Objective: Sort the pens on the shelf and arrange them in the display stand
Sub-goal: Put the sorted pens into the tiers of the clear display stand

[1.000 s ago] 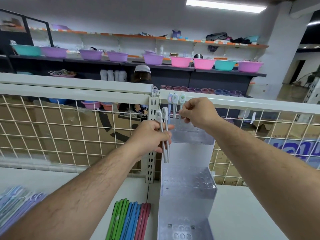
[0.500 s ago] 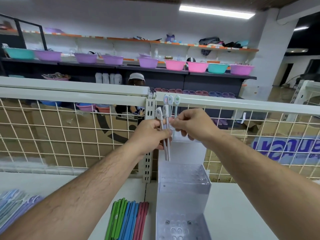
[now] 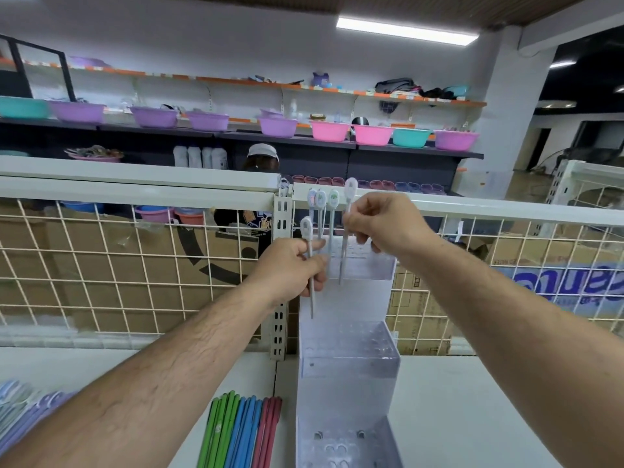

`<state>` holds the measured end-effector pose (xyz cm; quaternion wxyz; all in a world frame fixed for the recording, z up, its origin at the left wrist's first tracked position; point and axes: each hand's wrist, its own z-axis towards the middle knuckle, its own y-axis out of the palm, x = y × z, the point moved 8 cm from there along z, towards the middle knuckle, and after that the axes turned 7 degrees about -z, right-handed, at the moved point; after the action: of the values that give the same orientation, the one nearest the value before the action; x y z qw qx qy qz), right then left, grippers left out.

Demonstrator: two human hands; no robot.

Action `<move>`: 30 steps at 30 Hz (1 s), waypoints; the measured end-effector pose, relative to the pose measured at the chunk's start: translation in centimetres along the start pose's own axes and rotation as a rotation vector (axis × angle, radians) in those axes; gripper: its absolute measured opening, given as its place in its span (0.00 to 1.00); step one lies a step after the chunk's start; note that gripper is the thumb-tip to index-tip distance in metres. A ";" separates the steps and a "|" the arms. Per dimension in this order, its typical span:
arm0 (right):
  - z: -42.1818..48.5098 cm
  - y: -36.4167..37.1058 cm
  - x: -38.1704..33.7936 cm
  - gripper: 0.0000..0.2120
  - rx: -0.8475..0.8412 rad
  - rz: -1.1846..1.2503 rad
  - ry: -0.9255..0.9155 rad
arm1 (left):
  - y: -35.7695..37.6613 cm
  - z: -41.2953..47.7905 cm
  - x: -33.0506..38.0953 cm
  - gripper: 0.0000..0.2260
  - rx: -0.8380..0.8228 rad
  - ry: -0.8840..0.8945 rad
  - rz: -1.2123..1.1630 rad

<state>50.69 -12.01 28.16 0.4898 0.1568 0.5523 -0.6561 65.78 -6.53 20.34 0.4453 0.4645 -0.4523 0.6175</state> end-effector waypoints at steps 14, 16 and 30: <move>5.1 -2.2 0.9 0.04 0.222 -0.002 0.037 | -0.4 0.2 -0.8 0.15 -0.045 -0.036 0.131; 5.4 -1.7 0.8 0.04 0.231 -0.003 0.038 | -0.4 0.2 -0.7 0.14 -0.037 -0.023 0.131; 5.6 1.2 2.4 0.05 0.133 -0.197 0.019 | -0.9 0.9 -1.5 0.16 -0.054 -0.042 0.089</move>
<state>52.47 -17.96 27.63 0.4064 0.1401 0.5247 -0.7348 67.06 -7.41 19.16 0.4201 0.4448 -0.4983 0.6143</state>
